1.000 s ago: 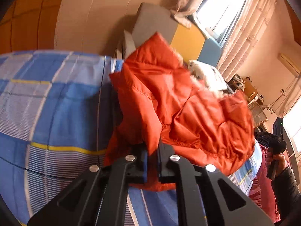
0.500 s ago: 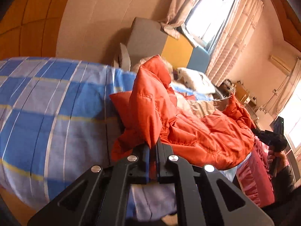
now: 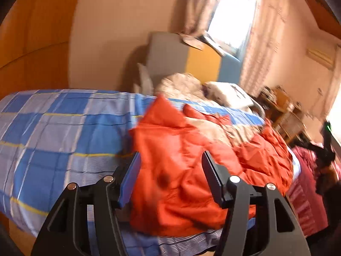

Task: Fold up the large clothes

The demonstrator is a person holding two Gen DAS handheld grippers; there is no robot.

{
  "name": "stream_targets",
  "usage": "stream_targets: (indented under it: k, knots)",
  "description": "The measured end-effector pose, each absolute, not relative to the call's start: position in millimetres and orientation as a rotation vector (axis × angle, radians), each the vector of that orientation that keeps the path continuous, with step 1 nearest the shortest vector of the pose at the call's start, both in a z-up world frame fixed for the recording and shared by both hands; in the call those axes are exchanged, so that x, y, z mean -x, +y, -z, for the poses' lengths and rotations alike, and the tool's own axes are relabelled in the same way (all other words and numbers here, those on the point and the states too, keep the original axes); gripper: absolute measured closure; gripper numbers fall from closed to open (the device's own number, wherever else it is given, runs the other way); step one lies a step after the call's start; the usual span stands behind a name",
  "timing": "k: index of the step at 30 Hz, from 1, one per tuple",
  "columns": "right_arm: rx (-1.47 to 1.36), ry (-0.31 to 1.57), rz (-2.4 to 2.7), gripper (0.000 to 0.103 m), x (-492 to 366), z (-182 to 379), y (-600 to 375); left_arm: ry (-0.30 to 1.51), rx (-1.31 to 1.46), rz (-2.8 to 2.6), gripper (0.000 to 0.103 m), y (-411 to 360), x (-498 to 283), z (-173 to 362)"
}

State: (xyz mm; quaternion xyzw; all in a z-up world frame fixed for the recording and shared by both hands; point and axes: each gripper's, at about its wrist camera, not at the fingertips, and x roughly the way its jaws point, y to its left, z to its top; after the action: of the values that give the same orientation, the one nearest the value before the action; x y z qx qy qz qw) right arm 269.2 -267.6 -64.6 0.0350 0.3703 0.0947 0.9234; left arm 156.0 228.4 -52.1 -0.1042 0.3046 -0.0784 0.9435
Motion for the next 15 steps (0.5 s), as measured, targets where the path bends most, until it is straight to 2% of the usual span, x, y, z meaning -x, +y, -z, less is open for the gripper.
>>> stream_targets:
  k: [6, 7, 8, 9, 11, 12, 15]
  knots:
    - [0.109, 0.857, -0.217, 0.04, -310, 95, -213, 0.749, 0.101, 0.206, 0.044, 193, -201, 73]
    - [0.134, 0.879, -0.207, 0.041, -318, 104, -207, 0.782, 0.091, 0.215, 0.044, 190, -212, 80]
    - [0.149, 0.894, -0.194, 0.051, -322, 110, -204, 0.8, 0.081, 0.217, 0.047, 189, -217, 84]
    - [0.158, 0.915, -0.188, 0.06, -327, 116, -202, 0.821, 0.065, 0.206, 0.064, 187, -223, 89]
    - [0.139, 0.939, -0.203, 0.073, -334, 124, -202, 0.861, 0.034, 0.189, 0.09, 185, -232, 100]
    - [0.138, 0.937, -0.205, 0.083, -334, 124, -201, 0.853, 0.027, 0.183, 0.098, 186, -232, 102]
    - [0.131, 0.913, -0.205, 0.095, -330, 116, -204, 0.798, 0.032, 0.166, 0.101, 189, -225, 93]
